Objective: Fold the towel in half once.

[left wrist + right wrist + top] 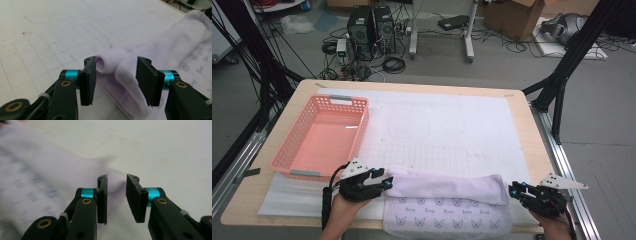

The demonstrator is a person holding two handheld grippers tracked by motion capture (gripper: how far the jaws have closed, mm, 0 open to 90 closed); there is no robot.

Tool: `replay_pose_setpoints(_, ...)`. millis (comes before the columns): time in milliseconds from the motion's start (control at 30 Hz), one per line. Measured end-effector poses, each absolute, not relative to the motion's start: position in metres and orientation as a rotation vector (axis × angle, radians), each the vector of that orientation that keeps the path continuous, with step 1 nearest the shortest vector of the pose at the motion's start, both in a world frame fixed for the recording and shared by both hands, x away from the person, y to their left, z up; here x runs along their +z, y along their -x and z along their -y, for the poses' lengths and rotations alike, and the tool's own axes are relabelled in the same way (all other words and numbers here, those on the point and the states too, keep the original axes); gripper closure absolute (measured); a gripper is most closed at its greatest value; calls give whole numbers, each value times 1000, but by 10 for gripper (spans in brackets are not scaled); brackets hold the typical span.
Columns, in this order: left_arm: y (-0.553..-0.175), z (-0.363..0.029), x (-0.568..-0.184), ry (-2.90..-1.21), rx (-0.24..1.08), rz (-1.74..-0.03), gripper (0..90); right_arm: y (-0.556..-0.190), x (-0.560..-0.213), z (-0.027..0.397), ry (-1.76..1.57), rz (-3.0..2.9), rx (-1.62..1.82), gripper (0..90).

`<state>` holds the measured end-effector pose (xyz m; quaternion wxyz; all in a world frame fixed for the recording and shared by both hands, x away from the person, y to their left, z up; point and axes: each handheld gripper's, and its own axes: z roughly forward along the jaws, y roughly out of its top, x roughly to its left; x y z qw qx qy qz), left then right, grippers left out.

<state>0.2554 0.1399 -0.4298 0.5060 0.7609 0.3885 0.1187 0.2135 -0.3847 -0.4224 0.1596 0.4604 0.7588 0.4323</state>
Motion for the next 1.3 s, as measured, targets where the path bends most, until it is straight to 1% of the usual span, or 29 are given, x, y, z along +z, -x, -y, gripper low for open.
replay_pose_setpoints(133, -274, -135, -435, -1853, 250, -958, 523, -229, -431, 385, -1379, -2159, 1182, 679)
replay_pose_setpoints(200, -282, -132, -438, -1863, 221, -966, 523, -232, -431, 381, -1368, -2171, 1224, 621)
replay_pose_setpoints(267, -286, -129, -441, -1872, 191, -963, 511, -232, -430, 377, -1345, -2186, 1256, 578)
replay_pose_setpoints(333, -288, -125, -445, -1897, 149, -955, 474, -231, -429, 375, -1327, -2204, 1262, 559)
replay_pose_setpoints(433, -288, -121, -450, -1929, 123, -955, 419, -235, -435, 373, -1339, -2236, 1234, 555)
replay_pose_setpoints(533, -290, -119, -453, -1937, 107, -956, 392, -240, -443, 367, -1326, -2291, 1191, 548)
replay_pose_setpoints(600, -288, -118, -453, -1946, 119, -945, 383, -241, -444, 364, -1323, -2306, 1211, 550)
replay_pose_setpoints(633, -287, -116, -453, -1953, 132, -941, 396, -242, -445, 363, -1319, -2313, 1207, 574)
replay_pose_setpoints(667, -286, -115, -453, -1961, 148, -942, 428, -243, -446, 361, -1315, -2340, 1202, 628)
replay_pose_setpoints(700, -286, -114, -453, -1971, 162, -934, 484, -243, -447, 359, -1299, -2354, 1213, 690)
replay_pose_setpoints(733, -285, -113, -453, -1981, 145, -917, 594, -243, -446, 359, -1281, -2373, 1216, 751)
replay_pose_setpoints(767, -284, -111, -452, -1979, 145, -926, 694, -243, -445, 358, -1254, -2381, 1204, 792)
replay_pose_setpoints(833, -285, -110, -448, -1986, 164, -941, 750, -243, -441, 355, -1243, -2374, 1162, 835)
replay_pose_setpoints(867, -287, -111, -445, -1972, 184, -951, 766, -243, -440, 354, -1234, -2350, 1144, 846)
replay_pose_setpoints(967, -299, -112, -438, -1920, 188, -993, 781, -251, -438, 361, -1281, -2279, 1167, 854)
replay_pose_setpoints(1133, -327, -108, -436, -1873, 225, -1066, 785, -269, -436, 363, -1322, -2249, 1130, 855)
replay_pose_setpoints(1300, -352, -106, -423, -1860, 263, -1106, 786, -294, -427, 364, -1363, -2189, 1168, 855)
